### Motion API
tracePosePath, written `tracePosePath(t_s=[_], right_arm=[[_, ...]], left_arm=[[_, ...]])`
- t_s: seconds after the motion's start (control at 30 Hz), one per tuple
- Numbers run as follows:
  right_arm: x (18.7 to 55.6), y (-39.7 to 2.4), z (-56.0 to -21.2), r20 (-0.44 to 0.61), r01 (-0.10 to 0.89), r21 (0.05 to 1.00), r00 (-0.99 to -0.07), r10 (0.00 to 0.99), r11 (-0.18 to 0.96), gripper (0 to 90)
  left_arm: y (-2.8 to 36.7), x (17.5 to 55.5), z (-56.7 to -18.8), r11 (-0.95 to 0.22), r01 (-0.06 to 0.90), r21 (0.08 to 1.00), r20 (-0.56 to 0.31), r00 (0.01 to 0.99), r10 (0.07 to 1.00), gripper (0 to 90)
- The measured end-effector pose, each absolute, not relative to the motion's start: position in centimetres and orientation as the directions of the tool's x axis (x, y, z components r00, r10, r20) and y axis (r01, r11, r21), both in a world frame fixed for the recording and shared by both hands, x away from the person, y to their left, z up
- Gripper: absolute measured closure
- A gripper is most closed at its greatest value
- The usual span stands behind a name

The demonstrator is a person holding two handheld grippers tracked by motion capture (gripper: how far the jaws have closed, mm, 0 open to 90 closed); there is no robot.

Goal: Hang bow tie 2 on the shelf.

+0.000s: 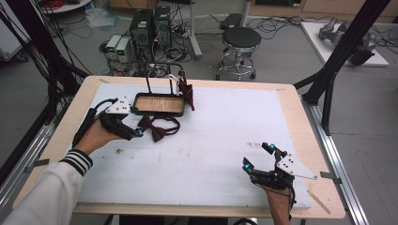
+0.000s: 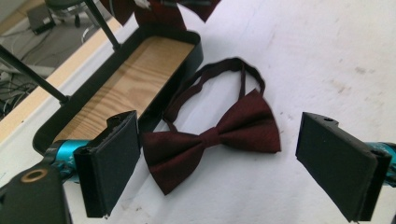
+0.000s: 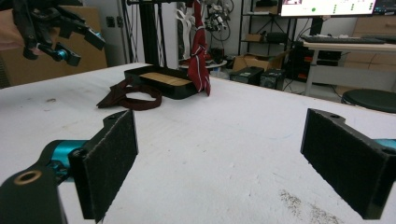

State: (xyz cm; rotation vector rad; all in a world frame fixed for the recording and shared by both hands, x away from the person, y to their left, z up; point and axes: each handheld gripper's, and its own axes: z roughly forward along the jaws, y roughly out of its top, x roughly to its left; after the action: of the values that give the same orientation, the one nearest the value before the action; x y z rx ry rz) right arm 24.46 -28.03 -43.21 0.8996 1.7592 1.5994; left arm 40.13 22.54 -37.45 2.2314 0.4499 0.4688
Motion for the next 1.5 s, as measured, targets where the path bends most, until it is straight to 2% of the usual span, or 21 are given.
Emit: tracePosePath(t_s=[0.4,1.23,1.5], right_arm=[[24.5,-28.1,-43.3,0.020,0.099,0.994,-0.594,0.804,0.049,10.2],[24.5,-28.1,-43.3,0.013,0.093,0.994,-0.597,0.802,0.053,10.2],[24.5,-28.0,-43.3,0.019,0.098,0.994,-0.597,0.802,0.050,10.1]], left_arm=[[21.1,43.2,-38.2,-0.669,0.208,0.714,0.141,0.893,0.427,14.2],[21.9,45.9,-41.3,-0.665,0.453,0.593,-0.001,0.827,0.562,14.4],[22.1,46.3,-41.8,-0.639,0.510,0.575,-0.057,0.805,0.591,18.4]])
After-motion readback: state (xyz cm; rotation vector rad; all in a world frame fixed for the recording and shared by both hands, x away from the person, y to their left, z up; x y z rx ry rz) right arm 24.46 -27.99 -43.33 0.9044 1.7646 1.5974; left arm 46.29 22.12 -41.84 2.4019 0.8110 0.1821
